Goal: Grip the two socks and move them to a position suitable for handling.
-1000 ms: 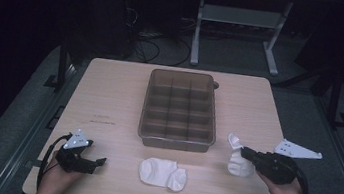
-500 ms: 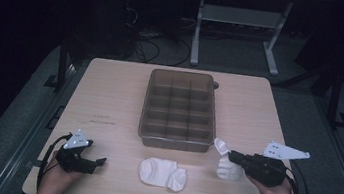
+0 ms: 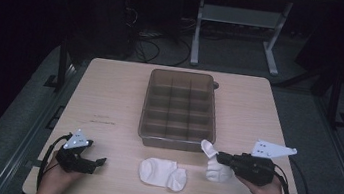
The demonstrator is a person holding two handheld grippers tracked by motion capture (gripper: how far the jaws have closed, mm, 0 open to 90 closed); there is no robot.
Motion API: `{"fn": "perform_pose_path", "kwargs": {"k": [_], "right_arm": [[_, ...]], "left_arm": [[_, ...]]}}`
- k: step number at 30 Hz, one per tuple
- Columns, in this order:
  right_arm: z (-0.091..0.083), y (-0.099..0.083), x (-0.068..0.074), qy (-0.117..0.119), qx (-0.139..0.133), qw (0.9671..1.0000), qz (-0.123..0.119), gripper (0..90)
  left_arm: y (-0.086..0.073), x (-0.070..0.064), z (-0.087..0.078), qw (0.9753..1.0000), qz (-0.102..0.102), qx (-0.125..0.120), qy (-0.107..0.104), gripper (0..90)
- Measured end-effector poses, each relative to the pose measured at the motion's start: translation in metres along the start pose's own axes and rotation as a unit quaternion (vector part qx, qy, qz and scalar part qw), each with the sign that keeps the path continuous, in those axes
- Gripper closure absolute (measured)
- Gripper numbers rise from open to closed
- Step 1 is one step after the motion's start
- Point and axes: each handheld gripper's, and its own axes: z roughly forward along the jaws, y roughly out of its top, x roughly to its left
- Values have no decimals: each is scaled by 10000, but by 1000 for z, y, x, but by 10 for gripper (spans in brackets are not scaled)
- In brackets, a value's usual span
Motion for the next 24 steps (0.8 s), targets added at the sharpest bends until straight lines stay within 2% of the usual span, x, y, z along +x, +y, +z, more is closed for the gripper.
{"fn": "perform_pose_path", "kwargs": {"k": [12,24], "right_arm": [[20,11,5,321,113,9993,-141,866],[50,19,15,709,354,9961,-391,861]], "left_arm": [[0,0,0,10000,3,7,-1,137],[0,0,0,10000,2,12,-1,137]]}}
